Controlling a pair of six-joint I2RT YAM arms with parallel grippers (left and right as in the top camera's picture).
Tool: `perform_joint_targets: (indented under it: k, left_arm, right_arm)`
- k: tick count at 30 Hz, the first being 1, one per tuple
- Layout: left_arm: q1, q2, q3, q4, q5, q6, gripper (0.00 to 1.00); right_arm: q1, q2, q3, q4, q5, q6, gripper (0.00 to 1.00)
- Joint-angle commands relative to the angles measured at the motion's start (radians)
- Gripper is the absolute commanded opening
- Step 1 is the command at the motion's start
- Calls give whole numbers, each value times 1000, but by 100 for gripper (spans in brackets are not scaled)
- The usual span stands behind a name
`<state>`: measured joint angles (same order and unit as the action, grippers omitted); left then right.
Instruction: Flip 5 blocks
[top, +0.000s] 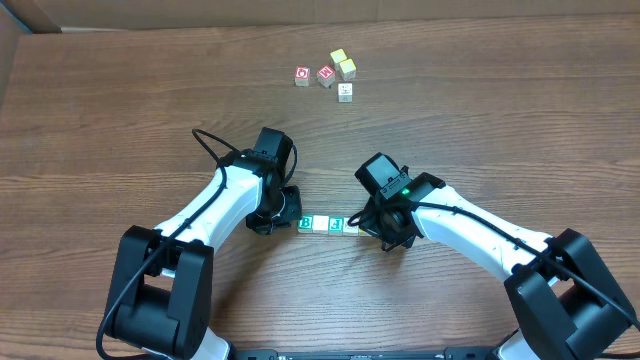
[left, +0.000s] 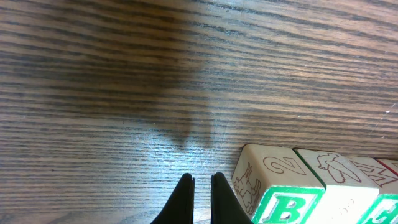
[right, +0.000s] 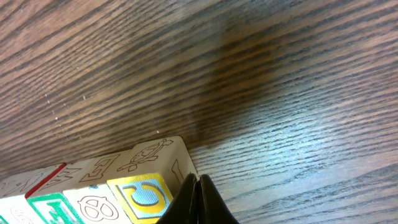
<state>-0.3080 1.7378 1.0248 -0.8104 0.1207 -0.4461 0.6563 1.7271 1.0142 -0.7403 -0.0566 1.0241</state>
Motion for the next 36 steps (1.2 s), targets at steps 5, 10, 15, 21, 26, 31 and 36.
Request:
perform_joint_targets:
  k: [5, 10, 15, 21, 26, 31, 36]
  left_arm:
    - [-8, 8, -9, 4, 11, -19, 4]
    - [-8, 8, -9, 10, 10, -34, 4]
    - [-8, 8, -9, 11, 7, -41, 4]
    - [-6, 8, -9, 0, -53, -64, 4]
    - [-7, 8, -9, -34, -41, -63, 4]
    - [-7, 8, -9, -18, -42, -63, 4]
    - [-7, 8, -9, -7, 13, -63, 4]
  right_arm:
    - [6, 3, -7, 21, -10, -11, 4]
    - [6, 3, -7, 51, -10, -11, 4]
    - [6, 3, -7, 57, -12, -11, 4]
    - [6, 3, -7, 55, -5, -11, 4]
    - [6, 3, -7, 48, 14, -11, 5]
    - [6, 3, -7, 52, 14, -11, 5]
    - [6, 3, -15, 51, 10, -11, 6]
